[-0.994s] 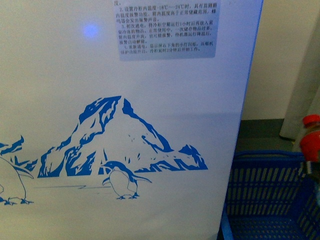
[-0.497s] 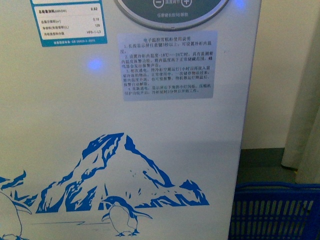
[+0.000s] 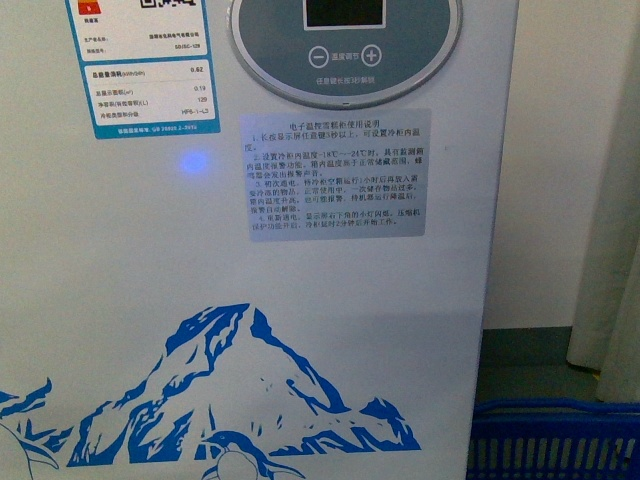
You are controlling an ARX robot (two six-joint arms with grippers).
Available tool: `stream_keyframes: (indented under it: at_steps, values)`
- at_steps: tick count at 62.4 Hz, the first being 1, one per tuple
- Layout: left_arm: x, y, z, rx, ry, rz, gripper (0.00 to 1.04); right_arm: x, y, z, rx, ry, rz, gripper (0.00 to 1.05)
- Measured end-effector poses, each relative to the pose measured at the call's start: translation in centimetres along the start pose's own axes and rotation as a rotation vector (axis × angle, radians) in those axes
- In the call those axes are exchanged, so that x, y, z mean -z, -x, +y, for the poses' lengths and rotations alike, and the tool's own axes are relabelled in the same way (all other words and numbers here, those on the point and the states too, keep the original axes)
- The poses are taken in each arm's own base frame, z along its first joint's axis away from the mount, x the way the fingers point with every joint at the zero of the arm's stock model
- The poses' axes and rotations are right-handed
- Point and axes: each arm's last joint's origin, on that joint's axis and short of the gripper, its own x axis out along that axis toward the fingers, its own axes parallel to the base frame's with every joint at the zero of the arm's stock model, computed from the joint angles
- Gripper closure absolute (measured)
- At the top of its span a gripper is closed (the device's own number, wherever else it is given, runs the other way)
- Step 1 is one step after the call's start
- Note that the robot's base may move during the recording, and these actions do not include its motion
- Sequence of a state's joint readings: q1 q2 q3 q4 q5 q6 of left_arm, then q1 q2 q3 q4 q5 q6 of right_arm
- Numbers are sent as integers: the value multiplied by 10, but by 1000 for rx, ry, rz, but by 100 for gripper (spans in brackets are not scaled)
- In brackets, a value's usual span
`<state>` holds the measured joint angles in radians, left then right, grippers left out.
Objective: Put drink in fridge
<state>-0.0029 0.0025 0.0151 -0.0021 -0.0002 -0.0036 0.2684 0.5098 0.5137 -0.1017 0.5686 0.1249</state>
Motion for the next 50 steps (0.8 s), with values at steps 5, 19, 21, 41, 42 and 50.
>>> stream_keyframes:
  at_steps: [5, 19, 21, 41, 42, 50]
  values:
    - [0, 0, 0, 0, 0, 0, 8, 4, 11, -6, 30, -9, -25, 68]
    - [0, 0, 0, 0, 0, 0, 8, 21, 20, -16, 108, -23, -79, 68]
    - [0, 0, 0, 0, 0, 0, 8, 22, 20, -16, 114, -29, -88, 68]
    - [0, 0, 0, 0, 0, 0, 8, 42, 19, -16, 112, -16, -124, 68]
    - [0, 0, 0, 0, 0, 0, 8, 43, 19, -16, 110, -13, -121, 68]
    - [0, 0, 0, 0, 0, 0, 8, 44, 19, -15, 105, -8, -118, 68]
